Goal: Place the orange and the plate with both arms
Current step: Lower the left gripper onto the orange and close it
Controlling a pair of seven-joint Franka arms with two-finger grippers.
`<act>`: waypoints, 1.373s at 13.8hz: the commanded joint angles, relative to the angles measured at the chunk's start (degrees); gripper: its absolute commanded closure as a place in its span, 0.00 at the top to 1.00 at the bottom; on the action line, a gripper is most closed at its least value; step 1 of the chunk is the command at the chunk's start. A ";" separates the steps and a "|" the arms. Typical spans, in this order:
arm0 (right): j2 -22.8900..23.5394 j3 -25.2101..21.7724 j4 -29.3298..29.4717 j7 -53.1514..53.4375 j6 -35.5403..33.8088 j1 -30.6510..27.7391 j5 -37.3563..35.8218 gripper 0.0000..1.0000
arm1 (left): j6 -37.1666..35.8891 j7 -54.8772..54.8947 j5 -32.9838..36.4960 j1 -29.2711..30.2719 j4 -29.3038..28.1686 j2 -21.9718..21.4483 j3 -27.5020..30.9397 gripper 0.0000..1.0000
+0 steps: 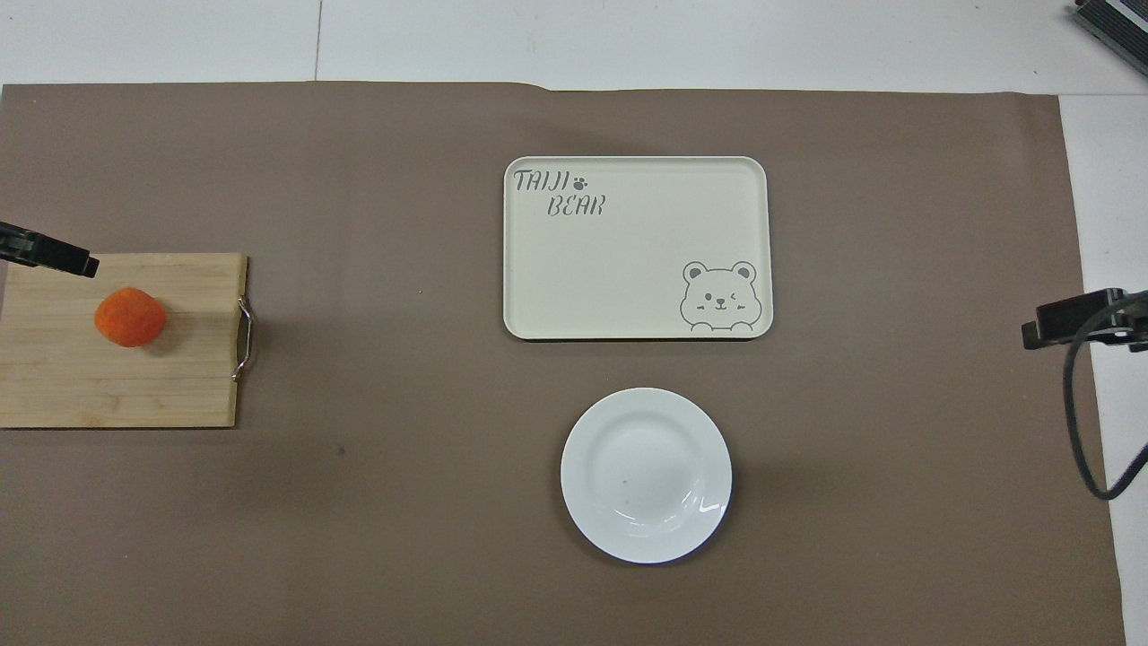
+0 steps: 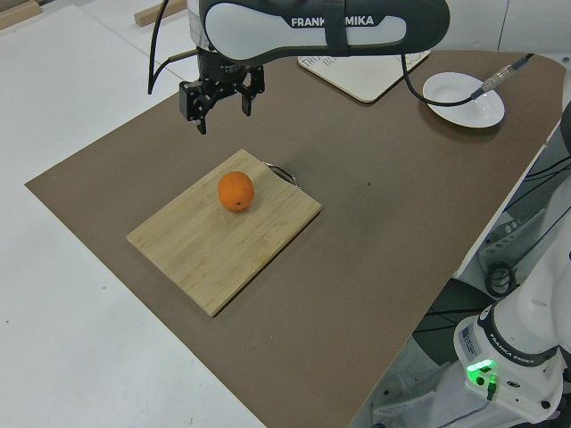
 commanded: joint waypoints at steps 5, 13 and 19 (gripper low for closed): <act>-0.54 0.30 -0.09 1.01 -0.16 -0.31 1.04 1.00 | 10.34 0.62 0.88 1.21 -12.00 0.44 -0.43 1.00; -0.54 0.30 -0.09 1.01 -0.16 -0.31 1.04 1.00 | 19.83 2.64 0.97 3.05 -18.43 2.11 -0.43 0.89; -0.54 0.21 -0.09 1.09 -0.16 -0.31 1.04 1.00 | 16.95 1.50 0.88 2.97 -16.25 1.58 -0.43 0.00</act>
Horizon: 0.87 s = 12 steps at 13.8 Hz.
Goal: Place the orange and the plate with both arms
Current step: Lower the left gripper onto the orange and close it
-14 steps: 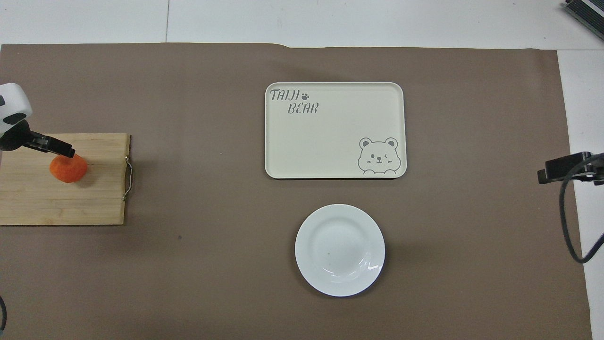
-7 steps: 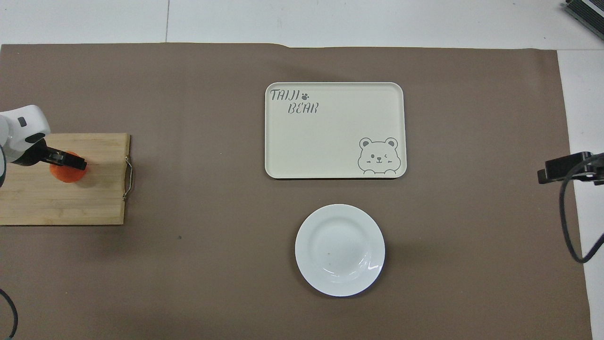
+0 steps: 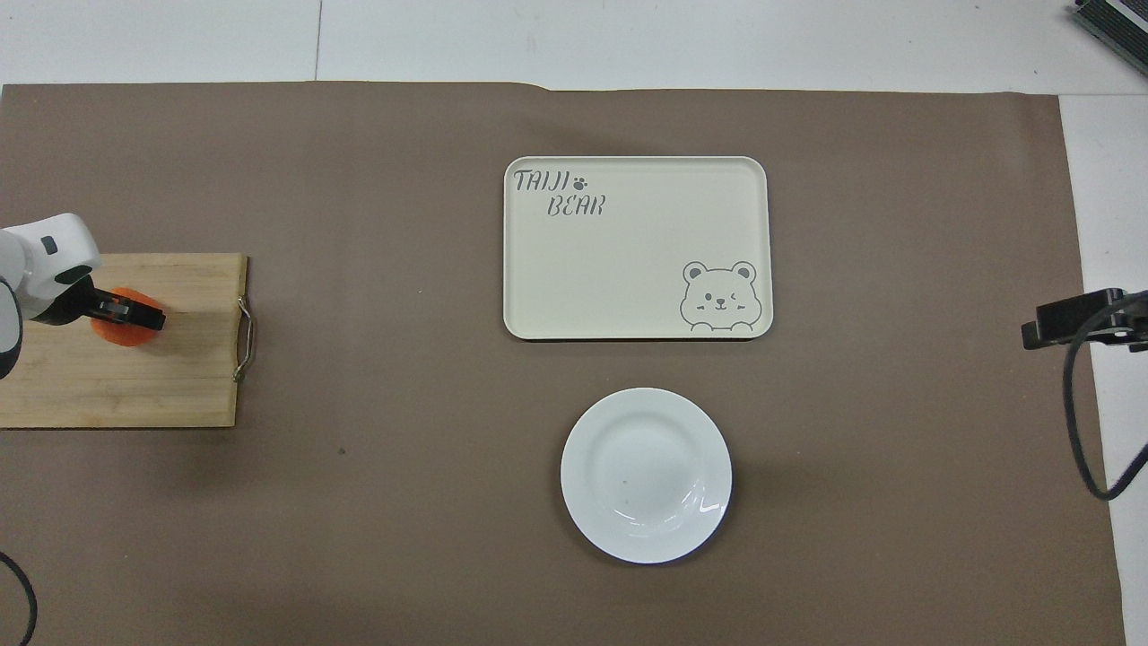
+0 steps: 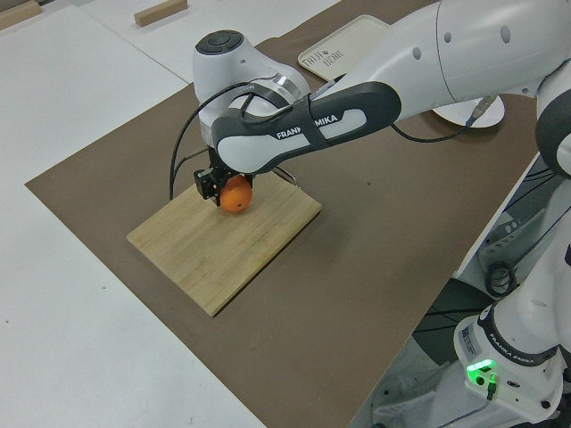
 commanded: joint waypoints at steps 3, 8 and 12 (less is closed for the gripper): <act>-0.63 0.38 -0.10 1.27 0.10 0.21 -0.09 1.00 | -7.29 -3.94 0.88 -0.10 5.81 -1.45 -0.50 0.00; -0.28 0.47 -0.18 1.10 6.07 0.30 -2.03 1.00 | -12.22 -12.82 0.88 -1.51 10.04 -5.48 -0.59 0.00; -0.28 0.47 -0.18 1.01 5.12 0.30 -2.21 1.00 | -23.01 -16.62 0.97 -3.18 15.48 -9.35 -0.93 0.00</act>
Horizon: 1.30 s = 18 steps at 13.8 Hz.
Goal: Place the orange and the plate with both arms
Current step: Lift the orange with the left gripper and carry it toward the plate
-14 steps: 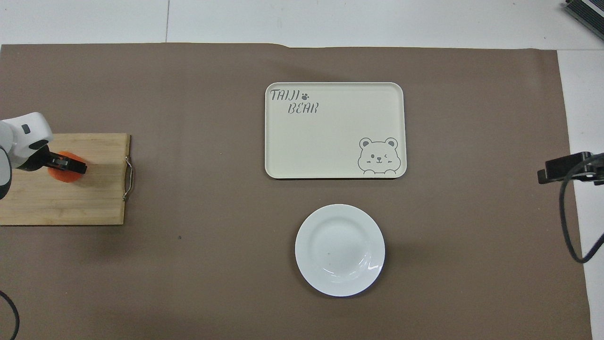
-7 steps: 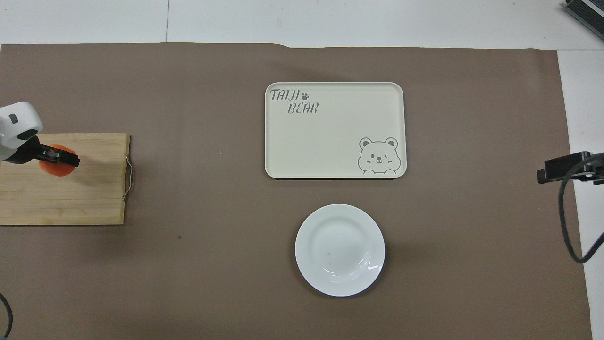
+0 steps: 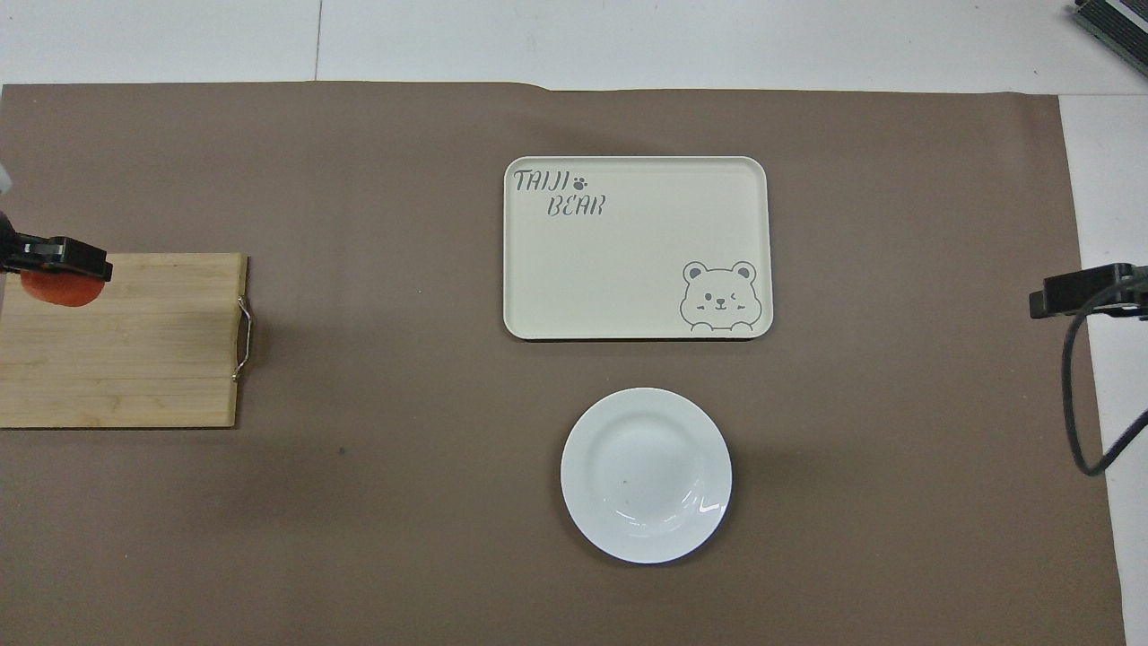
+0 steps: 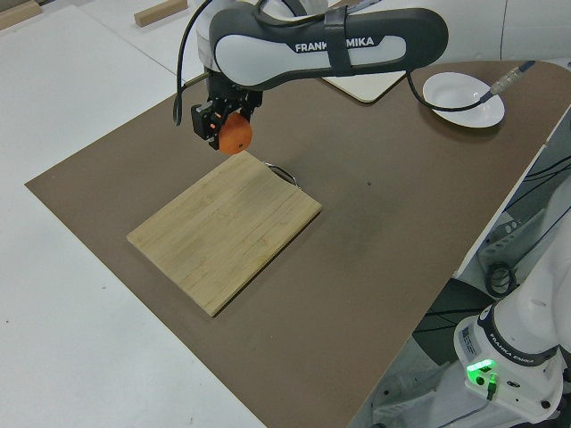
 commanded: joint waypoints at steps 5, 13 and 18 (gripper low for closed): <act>-0.28 0.31 -0.22 1.01 -0.29 0.06 0.16 1.00 | -14.82 -9.94 1.15 -4.56 8.60 -3.54 0.00 0.00; -0.28 0.31 -0.22 1.01 -0.29 0.06 0.16 1.00 | -14.21 -31.11 0.36 -18.87 7.29 -5.56 -0.61 0.00; -0.28 0.40 -0.22 1.01 -0.29 0.06 0.16 1.00 | -11.07 -42.45 0.09 -28.10 4.31 -7.66 -0.88 0.00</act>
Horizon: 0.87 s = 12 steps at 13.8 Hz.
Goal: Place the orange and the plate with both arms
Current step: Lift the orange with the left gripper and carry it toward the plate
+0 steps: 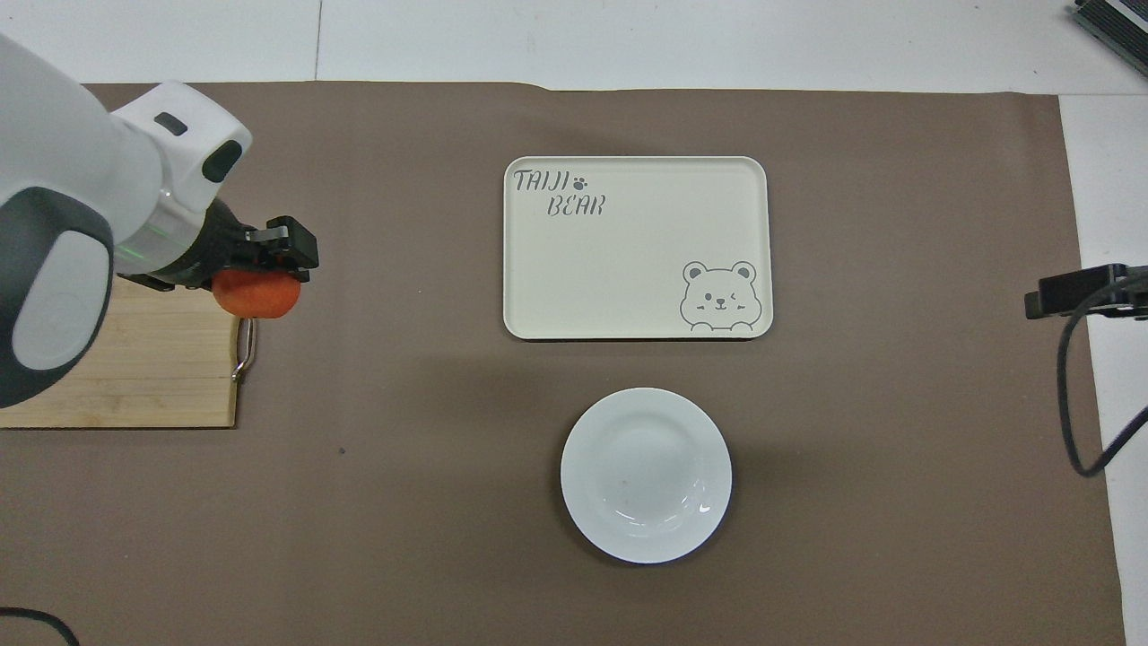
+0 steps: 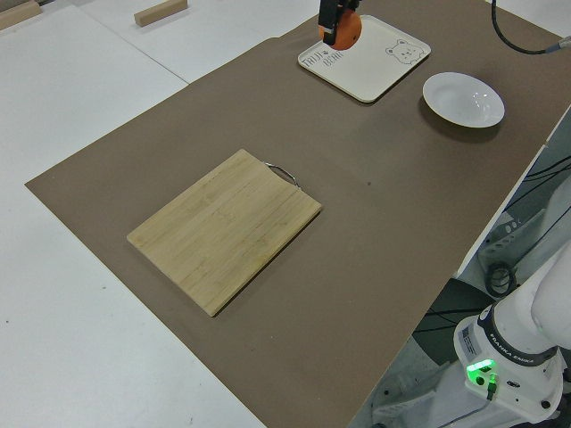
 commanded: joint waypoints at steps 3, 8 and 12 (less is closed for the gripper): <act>-0.28 0.36 -0.21 1.01 -0.25 -0.28 0.14 1.00 | 6.77 -10.60 0.16 -8.67 -6.76 -4.15 0.80 0.00; -0.28 0.27 -0.21 1.01 -0.25 -0.28 0.14 1.00 | 15.01 -21.85 0.16 -18.68 -12.81 -2.75 0.89 0.00; -0.28 0.27 -0.21 1.09 -0.16 -0.28 0.14 1.00 | 20.46 -33.01 0.95 -26.51 -15.80 1.91 0.89 0.00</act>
